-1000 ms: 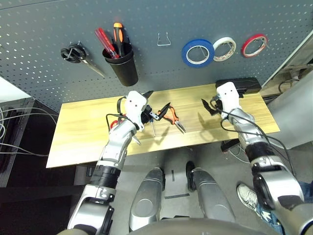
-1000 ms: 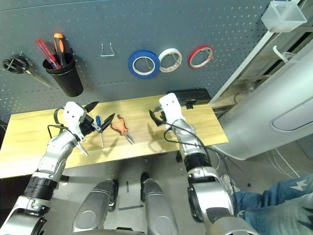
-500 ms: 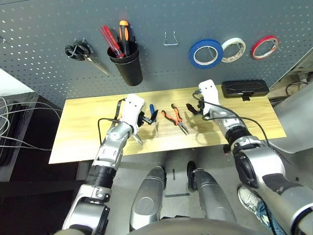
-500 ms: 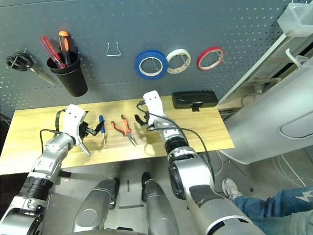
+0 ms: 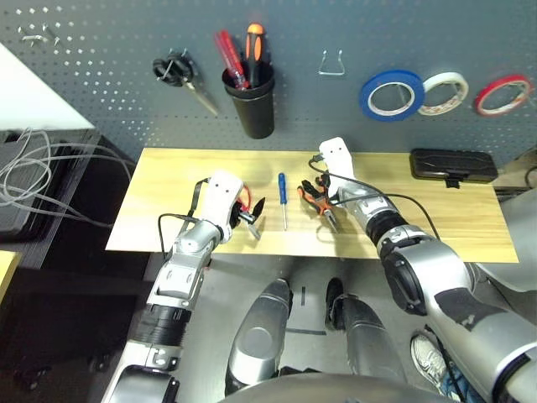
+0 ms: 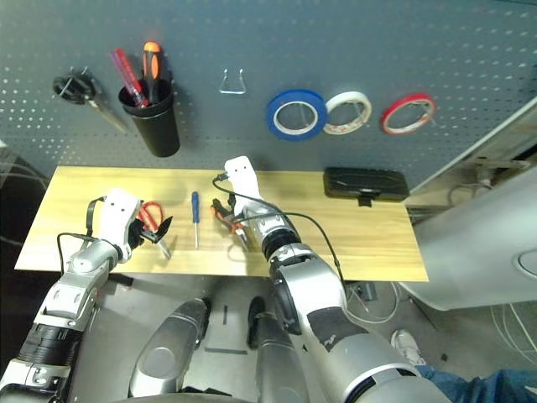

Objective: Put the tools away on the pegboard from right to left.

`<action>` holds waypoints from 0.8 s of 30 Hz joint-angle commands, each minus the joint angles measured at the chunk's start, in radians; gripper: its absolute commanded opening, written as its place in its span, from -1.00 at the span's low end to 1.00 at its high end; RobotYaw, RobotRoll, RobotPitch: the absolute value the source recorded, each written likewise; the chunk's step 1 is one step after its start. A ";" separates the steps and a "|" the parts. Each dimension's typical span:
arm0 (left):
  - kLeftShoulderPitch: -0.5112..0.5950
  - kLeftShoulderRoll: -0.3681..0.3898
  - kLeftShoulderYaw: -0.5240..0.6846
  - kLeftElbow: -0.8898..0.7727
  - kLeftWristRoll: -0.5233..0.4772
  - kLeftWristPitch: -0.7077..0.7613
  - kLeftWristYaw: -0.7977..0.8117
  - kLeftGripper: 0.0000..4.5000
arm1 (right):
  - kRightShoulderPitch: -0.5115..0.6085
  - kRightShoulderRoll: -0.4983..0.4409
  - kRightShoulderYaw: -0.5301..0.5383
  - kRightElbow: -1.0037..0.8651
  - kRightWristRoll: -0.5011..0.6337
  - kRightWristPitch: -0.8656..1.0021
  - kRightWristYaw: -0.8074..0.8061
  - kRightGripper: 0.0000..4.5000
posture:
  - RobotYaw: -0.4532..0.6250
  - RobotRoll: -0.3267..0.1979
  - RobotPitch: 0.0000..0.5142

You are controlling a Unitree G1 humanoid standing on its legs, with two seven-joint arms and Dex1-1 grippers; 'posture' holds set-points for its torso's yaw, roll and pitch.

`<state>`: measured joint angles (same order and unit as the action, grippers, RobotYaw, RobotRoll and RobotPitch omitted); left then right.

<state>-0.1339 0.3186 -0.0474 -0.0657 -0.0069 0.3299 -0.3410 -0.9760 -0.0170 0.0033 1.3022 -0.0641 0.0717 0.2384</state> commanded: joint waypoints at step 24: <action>0.033 -0.018 -0.014 -0.033 -0.033 -0.029 -0.044 1.00 | 0.023 -0.050 -0.018 0.003 -0.028 0.016 -0.088 0.98 | 0.62 0.25 0.32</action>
<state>-0.1142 0.2982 -0.0542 -0.1188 -0.0360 0.3046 -0.3764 -0.9760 -0.0710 -0.0149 1.3016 -0.0888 0.0692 0.1563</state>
